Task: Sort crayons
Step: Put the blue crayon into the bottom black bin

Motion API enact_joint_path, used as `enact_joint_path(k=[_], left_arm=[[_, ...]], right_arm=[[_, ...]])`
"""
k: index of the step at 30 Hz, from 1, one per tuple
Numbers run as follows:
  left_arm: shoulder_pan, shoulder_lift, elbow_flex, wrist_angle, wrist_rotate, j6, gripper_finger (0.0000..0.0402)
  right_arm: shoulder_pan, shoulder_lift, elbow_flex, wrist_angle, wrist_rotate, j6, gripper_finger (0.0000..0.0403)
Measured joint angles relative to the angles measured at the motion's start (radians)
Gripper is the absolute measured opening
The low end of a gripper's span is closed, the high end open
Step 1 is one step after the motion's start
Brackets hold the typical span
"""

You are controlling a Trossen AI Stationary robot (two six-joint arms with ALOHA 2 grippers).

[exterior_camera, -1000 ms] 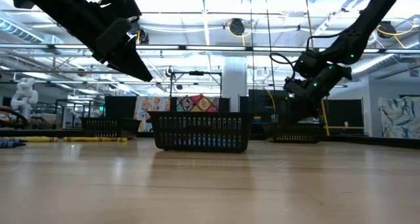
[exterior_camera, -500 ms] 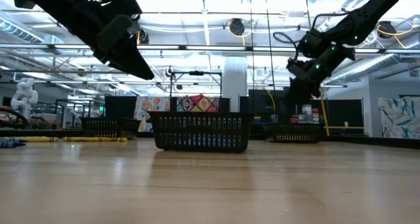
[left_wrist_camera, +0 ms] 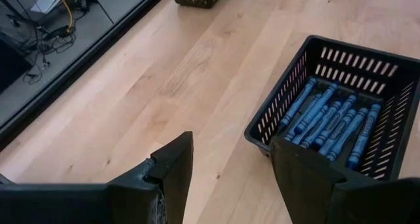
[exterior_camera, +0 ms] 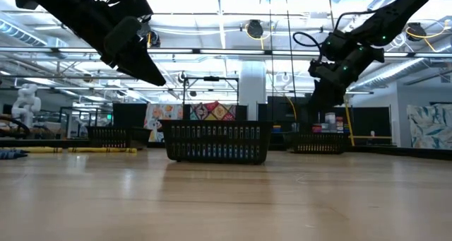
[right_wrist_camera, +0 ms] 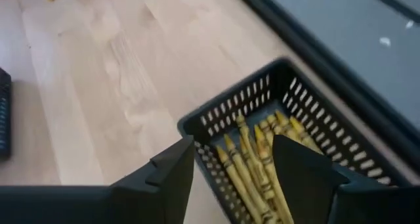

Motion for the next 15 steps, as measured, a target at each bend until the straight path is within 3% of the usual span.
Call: enact_joint_path(k=[11, 15], left_arm=[[0.0, 0.0, 0.0, 0.007, 0.0, 0.0, 0.0206], [0.004, 0.0, 0.0, 0.102, -0.023, 0.096, 0.0206]], right_arm=[[-0.021, -0.006, 0.0, -0.021, 0.048, -0.009, 0.0288], [0.027, -0.012, 0.0, 0.031, -0.028, -0.006, 0.0294]])
